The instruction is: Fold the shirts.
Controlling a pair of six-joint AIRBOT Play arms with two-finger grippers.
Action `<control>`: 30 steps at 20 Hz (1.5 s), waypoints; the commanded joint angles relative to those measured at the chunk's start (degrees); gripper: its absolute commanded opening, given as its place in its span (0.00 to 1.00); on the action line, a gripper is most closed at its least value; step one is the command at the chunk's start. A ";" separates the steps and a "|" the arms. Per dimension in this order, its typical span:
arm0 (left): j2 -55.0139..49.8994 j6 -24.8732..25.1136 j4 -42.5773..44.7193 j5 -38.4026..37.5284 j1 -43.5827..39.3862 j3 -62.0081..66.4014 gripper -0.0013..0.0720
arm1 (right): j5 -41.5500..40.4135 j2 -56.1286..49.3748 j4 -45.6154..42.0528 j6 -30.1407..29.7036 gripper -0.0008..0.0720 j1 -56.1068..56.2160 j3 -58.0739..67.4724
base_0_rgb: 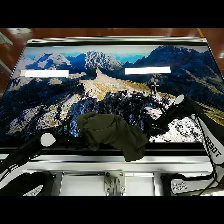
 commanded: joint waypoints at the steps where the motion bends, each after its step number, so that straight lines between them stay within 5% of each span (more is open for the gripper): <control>1: -0.04 0.33 0.81 -0.87 0.66 0.52 0.07 | 0.07 -2.75 1.77 -0.94 0.89 1.75 -0.02; 3: -0.04 0.33 1.25 -0.83 1.99 1.66 0.07 | -0.52 -3.82 0.66 -1.09 0.89 4.55 -0.02; 4: -0.04 0.33 1.40 -0.85 2.82 2.51 0.07 | -1.11 -4.31 0.31 -1.03 0.76 5.86 -0.02; 6: -0.02 0.37 1.95 -1.20 4.20 4.46 0.07 | -2.05 -4.33 -0.98 -0.11 0.30 7.37 0.00; 9: -0.02 1.03 5.79 -4.17 5.88 9.75 0.07 | 0.59 -3.34 -1.25 -0.92 0.09 6.84 0.22; 15: 1.18 1.03 37.27 -29.81 7.06 43.50 0.07 | -3.54 17.07 -0.63 -3.28 0.09 2.67 15.63; 17: 2.82 0.96 42.71 -31.67 7.06 58.66 0.07 | -7.19 25.40 -0.22 -3.26 0.09 0.07 26.49; 23: 4.46 -1.22 39.01 -30.60 7.04 95.60 0.07 | -26.12 44.00 -0.68 -0.87 0.09 -1.27 49.05; 27: 7.43 -1.18 30.16 -28.76 7.04 95.47 0.07 | -26.18 49.59 -1.66 1.27 0.09 -1.27 52.30; 30: 9.20 0.79 31.82 -28.92 7.04 93.37 0.07 | -21.64 51.06 -8.76 5.51 0.09 -1.27 52.30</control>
